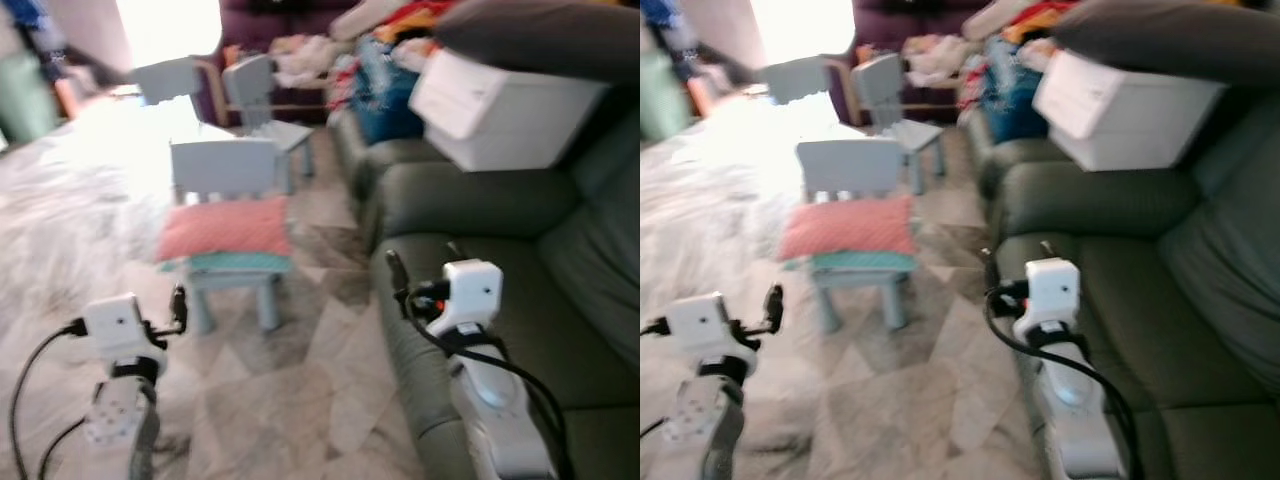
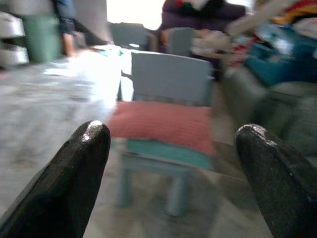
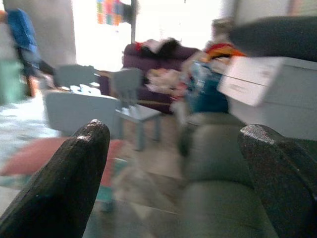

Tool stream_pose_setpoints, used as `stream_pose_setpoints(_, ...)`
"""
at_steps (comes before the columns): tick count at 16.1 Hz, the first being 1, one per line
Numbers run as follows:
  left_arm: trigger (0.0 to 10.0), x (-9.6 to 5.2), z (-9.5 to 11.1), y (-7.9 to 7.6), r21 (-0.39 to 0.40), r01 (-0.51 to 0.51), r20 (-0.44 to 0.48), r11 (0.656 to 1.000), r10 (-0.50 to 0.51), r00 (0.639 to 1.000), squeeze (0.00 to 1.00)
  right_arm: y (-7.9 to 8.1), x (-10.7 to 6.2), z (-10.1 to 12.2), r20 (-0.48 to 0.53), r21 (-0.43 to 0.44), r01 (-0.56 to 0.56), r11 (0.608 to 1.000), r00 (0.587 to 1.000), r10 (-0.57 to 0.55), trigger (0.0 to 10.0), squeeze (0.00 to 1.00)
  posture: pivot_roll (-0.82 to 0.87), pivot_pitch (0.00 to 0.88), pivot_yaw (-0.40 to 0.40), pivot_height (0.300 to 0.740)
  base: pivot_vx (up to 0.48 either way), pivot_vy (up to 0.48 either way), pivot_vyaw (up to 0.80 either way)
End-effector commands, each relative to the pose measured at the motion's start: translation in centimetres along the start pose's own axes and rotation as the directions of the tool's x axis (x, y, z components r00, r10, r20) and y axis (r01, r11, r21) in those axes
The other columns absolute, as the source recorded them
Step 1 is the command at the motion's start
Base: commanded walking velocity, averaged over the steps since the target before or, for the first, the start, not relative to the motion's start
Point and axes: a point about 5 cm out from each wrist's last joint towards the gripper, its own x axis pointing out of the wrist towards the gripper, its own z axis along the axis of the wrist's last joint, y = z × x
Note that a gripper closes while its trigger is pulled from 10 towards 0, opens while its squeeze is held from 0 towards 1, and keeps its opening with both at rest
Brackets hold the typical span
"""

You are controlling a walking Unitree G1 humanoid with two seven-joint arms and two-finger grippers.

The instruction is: Move the pillow to the sofa

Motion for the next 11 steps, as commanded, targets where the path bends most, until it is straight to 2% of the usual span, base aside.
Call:
stream_pose_setpoints(1,10.0,0.03,0.36,0.72,0.018,-0.018,0.009,1.0,0.018,1.0,0.0,0.38,0.28,0.37,0.016,0.016,-0.01,1.0,1.0,0.01,10.0,0.0,-0.1,0.0,-0.003,0.74,0.435,0.0,0.0)
stream_pose_setpoints(11,10.0,0.06,0.35,0.63,0.013,-0.016,0.007,1.0,0.016,1.0,0.0,0.34,0.32,0.4,0.017,0.011,-0.012,1.0,1.0,0.012,10.0,0.0,-0.1,0.0,-0.005,0.74,0.435,0.0,0.0)
